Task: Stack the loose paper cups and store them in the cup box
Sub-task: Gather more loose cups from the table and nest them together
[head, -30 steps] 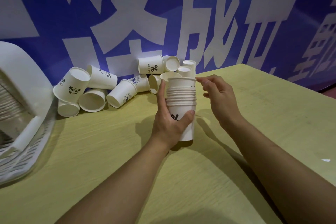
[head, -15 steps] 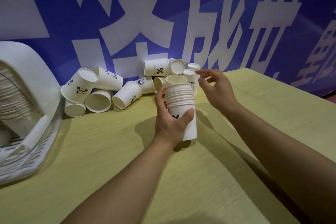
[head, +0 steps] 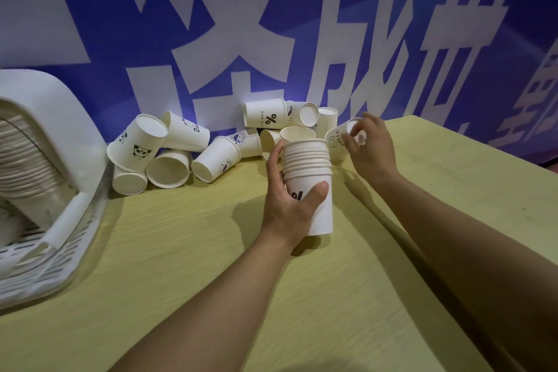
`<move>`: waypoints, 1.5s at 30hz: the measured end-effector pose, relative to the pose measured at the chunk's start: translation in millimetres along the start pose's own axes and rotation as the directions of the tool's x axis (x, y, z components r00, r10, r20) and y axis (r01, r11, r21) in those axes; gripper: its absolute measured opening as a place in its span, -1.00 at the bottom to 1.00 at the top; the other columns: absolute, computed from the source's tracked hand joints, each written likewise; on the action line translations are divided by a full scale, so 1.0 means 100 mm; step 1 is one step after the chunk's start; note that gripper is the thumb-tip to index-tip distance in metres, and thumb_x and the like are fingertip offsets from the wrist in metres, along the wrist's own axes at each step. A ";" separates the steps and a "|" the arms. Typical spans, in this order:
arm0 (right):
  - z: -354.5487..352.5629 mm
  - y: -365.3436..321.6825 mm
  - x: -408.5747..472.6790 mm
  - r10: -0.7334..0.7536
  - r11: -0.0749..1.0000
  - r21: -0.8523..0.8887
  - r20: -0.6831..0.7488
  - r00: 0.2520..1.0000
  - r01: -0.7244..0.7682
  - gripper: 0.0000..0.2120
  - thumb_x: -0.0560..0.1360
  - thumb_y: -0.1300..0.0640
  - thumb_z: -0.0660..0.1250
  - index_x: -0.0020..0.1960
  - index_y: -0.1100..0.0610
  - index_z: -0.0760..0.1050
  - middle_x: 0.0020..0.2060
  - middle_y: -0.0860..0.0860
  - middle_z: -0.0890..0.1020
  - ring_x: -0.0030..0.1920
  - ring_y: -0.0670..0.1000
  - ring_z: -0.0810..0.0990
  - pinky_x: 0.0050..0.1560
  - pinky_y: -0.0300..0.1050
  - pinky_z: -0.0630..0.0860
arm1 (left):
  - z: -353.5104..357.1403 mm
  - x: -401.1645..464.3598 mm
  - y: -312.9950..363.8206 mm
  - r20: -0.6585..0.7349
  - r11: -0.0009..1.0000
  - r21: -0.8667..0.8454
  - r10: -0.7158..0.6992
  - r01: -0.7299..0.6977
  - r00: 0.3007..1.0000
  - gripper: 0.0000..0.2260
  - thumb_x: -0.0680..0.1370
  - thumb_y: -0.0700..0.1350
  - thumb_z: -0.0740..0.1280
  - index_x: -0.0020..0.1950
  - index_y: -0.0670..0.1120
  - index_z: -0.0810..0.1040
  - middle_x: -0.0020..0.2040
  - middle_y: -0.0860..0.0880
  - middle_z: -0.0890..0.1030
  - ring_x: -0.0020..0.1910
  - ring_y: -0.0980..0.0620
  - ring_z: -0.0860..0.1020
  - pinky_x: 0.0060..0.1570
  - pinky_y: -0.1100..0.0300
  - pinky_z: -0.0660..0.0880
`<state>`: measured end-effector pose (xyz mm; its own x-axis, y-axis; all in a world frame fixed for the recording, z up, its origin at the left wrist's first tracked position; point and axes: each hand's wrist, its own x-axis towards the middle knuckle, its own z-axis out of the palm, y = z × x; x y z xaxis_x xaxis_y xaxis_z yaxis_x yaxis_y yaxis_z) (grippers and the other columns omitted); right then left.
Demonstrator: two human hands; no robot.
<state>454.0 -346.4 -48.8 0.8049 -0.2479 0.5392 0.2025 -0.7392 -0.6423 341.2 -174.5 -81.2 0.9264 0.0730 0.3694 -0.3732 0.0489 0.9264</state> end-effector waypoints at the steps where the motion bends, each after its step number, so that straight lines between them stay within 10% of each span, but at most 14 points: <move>1: -0.08 -0.02 -0.03 0.051 0.996 0.074 -0.036 0.998 -0.049 -0.82 0.55 0.06 0.39 0.10 0.08 0.48 0.32 0.04 0.48 0.30 0.11 0.48 0.26 -0.07 0.50 | 0.00 -0.01 0.00 0.023 1.000 -0.012 -0.006 0.006 1.000 -0.17 0.28 0.17 0.47 0.48 0.31 0.17 0.27 -0.03 0.53 0.00 0.04 0.66 -0.16 0.13 0.64; 9: -0.52 -0.42 -0.57 0.309 0.601 0.751 0.095 0.946 -0.272 -0.68 0.52 0.19 0.36 0.21 -0.02 0.38 0.17 0.05 0.48 0.06 0.07 0.61 -0.02 -0.01 0.67 | 0.00 -0.04 0.01 0.244 0.996 0.013 -0.088 0.087 0.966 -0.17 0.29 0.20 0.48 0.52 0.33 0.22 0.26 -0.08 0.58 0.08 -0.09 0.66 0.00 -0.11 0.65; 15: -0.49 -0.59 -0.76 0.164 0.645 0.730 0.155 0.974 -0.225 -0.80 0.58 0.01 0.30 -0.09 0.15 0.49 -0.11 0.07 0.61 -0.05 0.11 0.62 -0.04 -0.02 0.61 | -0.01 -0.02 0.00 0.268 0.993 0.031 -0.121 0.117 0.956 -0.09 0.27 0.21 0.49 0.57 0.24 0.18 0.25 -0.08 0.61 0.09 -0.09 0.66 0.05 -0.10 0.63; 21: -0.51 -0.49 -0.70 0.122 0.680 0.685 0.248 0.961 -0.263 -0.61 0.59 -0.04 0.29 0.37 -0.27 0.30 0.11 0.07 0.55 0.09 0.03 0.61 0.02 -0.02 0.60 | 0.00 -0.02 0.00 0.287 0.992 -0.013 -0.114 0.122 0.951 -0.11 0.29 0.17 0.49 0.57 0.21 0.19 0.24 -0.10 0.61 0.09 -0.11 0.66 0.00 -0.07 0.64; 27: -0.53 -0.49 -0.71 0.104 0.705 0.674 0.206 0.973 -0.218 -0.74 0.61 0.06 0.27 0.25 -0.19 0.47 0.05 0.00 0.59 0.07 0.00 0.60 0.00 -0.10 0.60 | -0.01 -0.03 0.01 0.261 0.995 0.011 -0.096 0.097 0.961 -0.13 0.29 0.21 0.47 0.54 0.27 0.17 0.24 -0.07 0.59 0.04 -0.04 0.67 -0.07 0.03 0.65; 36: -0.43 -0.36 -0.71 0.020 0.850 0.514 0.187 0.982 -0.115 -0.82 0.61 -0.01 0.26 0.11 -0.19 0.61 0.12 -0.11 0.60 0.07 -0.13 0.55 0.12 -0.08 0.54 | -0.02 0.00 -0.03 0.136 1.000 -0.002 -0.027 0.027 0.990 -0.11 0.31 0.19 0.45 0.56 0.32 0.07 0.35 -0.01 0.48 0.04 0.00 0.66 -0.11 0.07 0.66; 41: -0.22 -0.04 -0.27 0.179 0.968 0.174 0.038 0.983 -0.183 -0.52 0.53 -0.01 0.41 0.41 -0.16 0.38 0.33 0.02 0.37 0.29 0.05 0.42 0.33 0.02 0.46 | -0.02 0.02 -0.04 0.015 0.997 -0.068 -0.038 0.039 0.999 -0.14 0.28 0.15 0.49 0.51 0.35 0.17 0.41 -0.01 0.46 0.15 -0.08 0.63 0.01 -0.06 0.65; 45: -0.12 0.22 0.01 0.074 0.957 -0.290 0.188 0.979 -0.017 -0.36 0.47 -0.06 0.47 0.48 -0.17 0.29 0.55 0.01 0.14 0.51 0.17 0.12 0.44 0.22 0.25 | -0.01 0.02 -0.05 0.021 0.999 -0.035 -0.031 0.032 0.999 -0.13 0.29 0.17 0.48 0.52 0.36 0.13 0.43 0.02 0.42 0.20 -0.05 0.60 0.04 -0.03 0.65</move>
<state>452.5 -370.0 -55.9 0.9082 -0.1796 0.3780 0.0187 -0.8849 -0.4654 345.3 -173.5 -84.8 0.9383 0.0508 0.3421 -0.3454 0.0864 0.9345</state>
